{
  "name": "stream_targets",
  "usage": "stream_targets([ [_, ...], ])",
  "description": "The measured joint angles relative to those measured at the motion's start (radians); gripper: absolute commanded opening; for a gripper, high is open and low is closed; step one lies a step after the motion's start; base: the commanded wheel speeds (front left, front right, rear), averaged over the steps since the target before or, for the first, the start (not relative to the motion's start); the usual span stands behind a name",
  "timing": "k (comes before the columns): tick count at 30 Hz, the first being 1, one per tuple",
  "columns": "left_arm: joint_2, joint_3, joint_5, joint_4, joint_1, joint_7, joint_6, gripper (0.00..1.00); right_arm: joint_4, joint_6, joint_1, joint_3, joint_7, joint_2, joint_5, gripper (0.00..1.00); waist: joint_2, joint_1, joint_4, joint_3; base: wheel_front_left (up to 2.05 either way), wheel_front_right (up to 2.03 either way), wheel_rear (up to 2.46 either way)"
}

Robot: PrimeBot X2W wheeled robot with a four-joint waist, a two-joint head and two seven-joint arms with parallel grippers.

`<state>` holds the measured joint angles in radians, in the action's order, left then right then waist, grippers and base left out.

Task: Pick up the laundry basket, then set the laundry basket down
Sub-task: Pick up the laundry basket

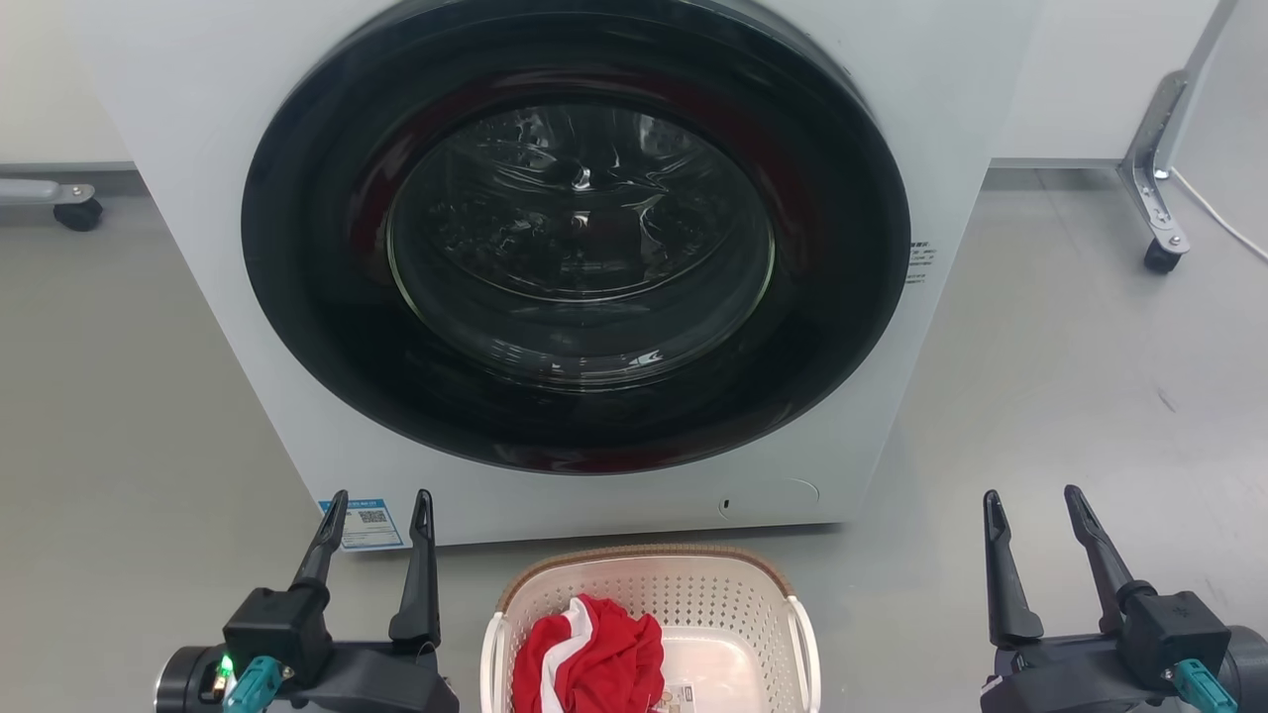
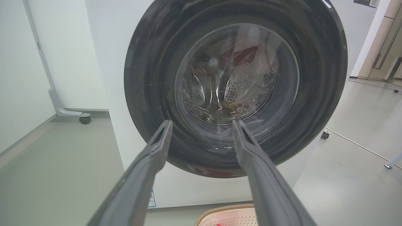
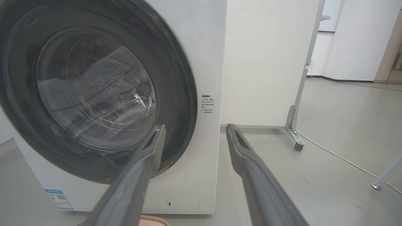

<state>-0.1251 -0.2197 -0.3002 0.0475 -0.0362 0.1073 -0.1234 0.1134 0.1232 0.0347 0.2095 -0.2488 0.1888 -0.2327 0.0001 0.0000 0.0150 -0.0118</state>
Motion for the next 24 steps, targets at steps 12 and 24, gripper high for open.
stream_targets([
  [12,0.001,0.001,0.013,-0.027,0.001,-0.009,-0.001,1.00,-0.030,0.000,0.001,0.003,0.002,0.001,0.000,1.00,0.0000,0.0000,0.001,0.040,0.00,0.00,0.00],
  [24,0.016,-0.021,0.011,0.019,-0.079,-0.042,0.009,1.00,0.023,-0.019,0.100,0.010,0.047,0.001,-0.015,1.00,0.0001,0.0001,-0.001,0.182,0.00,0.00,0.00],
])
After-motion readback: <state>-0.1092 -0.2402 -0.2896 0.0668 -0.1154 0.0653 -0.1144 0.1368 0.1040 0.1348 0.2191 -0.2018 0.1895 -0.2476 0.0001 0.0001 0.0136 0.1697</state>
